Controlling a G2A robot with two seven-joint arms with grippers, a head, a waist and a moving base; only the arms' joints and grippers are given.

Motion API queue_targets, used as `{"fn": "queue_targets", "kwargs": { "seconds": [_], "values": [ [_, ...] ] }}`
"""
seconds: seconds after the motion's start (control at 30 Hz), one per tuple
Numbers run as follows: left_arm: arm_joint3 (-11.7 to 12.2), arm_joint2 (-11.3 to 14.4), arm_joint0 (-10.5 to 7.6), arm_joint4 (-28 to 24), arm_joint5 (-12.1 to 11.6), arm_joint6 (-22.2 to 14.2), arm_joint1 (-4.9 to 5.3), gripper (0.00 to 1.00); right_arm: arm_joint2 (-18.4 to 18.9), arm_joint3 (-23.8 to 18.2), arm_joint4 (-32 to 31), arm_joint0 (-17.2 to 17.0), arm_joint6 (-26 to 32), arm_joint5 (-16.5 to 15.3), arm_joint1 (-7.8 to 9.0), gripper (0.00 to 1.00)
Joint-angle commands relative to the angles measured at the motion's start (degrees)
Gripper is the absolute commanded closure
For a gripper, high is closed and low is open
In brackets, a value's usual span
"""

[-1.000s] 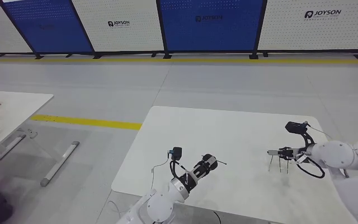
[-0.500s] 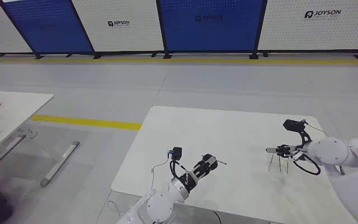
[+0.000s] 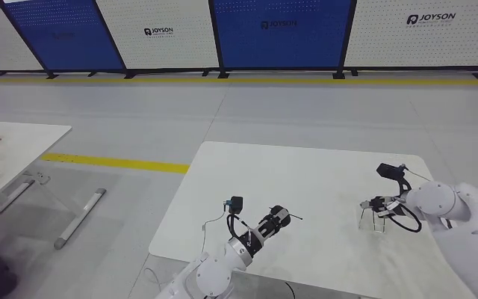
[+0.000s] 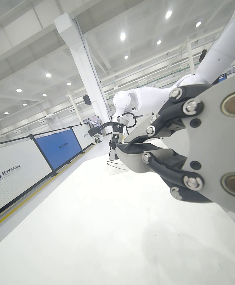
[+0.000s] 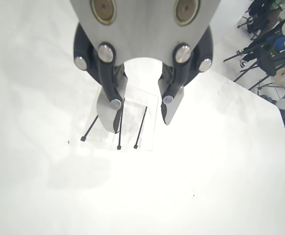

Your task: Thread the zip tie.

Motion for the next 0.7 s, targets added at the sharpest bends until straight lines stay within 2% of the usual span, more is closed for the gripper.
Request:
{"fn": "queue_targets", "kwargs": {
  "seconds": [0.0,0.43,0.67],
  "values": [
    [0.00,0.00,0.00,0.00,0.00,0.00,0.00,1.00,0.07,0.10,-0.07,-0.14,0.08,0.37,-0.01,0.61],
    [0.00,0.00,0.00,0.00,0.00,0.00,0.00,1.00,-0.07,0.98,-0.34,-0.89,0.44,1.19,-0.23,0.67],
    [0.00,0.00,0.00,0.00,0.00,0.00,0.00,1.00,0.17,1.16,-1.18,-1.45,1.14,2.16,-0.15,0.66]
  ]
}}
